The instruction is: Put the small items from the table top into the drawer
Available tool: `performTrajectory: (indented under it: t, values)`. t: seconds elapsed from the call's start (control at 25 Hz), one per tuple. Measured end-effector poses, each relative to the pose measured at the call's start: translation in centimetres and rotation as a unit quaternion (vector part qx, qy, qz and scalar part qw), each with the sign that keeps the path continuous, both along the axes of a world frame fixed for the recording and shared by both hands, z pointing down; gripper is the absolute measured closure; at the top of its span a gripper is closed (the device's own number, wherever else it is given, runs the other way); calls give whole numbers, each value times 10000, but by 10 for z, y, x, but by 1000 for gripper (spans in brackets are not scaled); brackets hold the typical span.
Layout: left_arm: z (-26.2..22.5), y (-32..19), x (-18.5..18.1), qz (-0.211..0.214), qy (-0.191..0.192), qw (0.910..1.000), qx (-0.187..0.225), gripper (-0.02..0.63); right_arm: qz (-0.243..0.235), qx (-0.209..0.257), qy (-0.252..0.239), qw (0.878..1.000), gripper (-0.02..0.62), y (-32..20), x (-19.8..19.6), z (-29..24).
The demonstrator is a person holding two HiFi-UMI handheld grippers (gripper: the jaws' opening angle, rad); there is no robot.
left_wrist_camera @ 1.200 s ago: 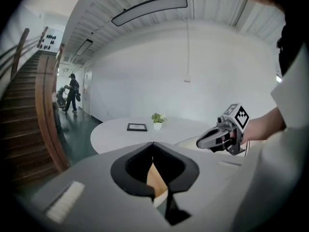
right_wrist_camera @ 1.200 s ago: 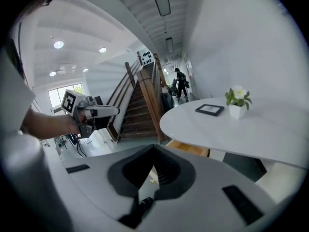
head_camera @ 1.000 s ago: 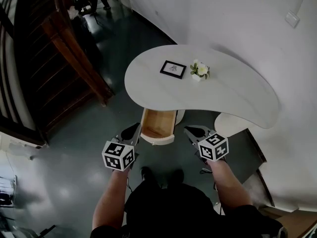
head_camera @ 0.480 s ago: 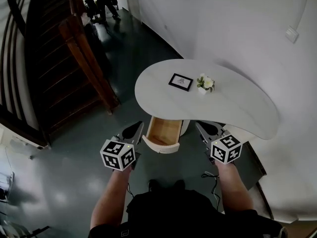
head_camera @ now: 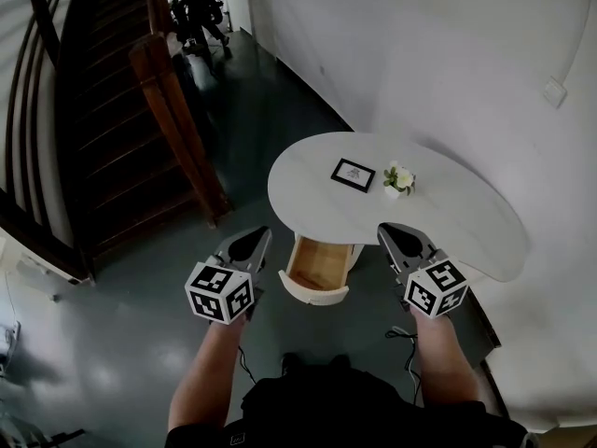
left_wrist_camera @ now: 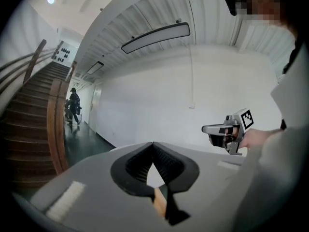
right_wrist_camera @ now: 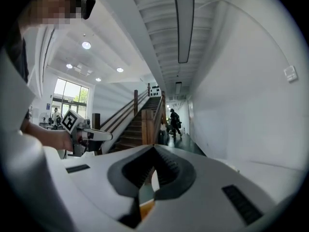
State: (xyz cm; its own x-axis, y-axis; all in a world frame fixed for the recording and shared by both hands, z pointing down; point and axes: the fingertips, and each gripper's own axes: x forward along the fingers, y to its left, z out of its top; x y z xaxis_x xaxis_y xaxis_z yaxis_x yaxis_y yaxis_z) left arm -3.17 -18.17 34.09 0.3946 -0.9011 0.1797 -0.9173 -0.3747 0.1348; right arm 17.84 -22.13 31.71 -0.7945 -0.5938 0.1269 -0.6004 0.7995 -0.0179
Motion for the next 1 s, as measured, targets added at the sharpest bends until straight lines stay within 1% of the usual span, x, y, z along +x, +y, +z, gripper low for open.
performTrajectory:
  t: [0.16,0.28,0.44,0.6,1.0]
  values:
    - [-6,0,-4,2,-105,9999,93,595,123,155,-354,9992,583,3,-3,-18]
    - [-13,0,-4,-55,86,9997,205,595,159,226,-518,9983,583,7,-6,-24]
    - [-13,-2,2,-84,176,9995,258,595,202,241,-486,9983,584,8,-2,-19]
    - [-4,-4,6,-58,174,9998,112,595,247,199,-445,9985,584,3,5,-15]
    - [5,-4,3,-138,84,9999,3,595,45,127,-391,9991,584,2,-7,-6]
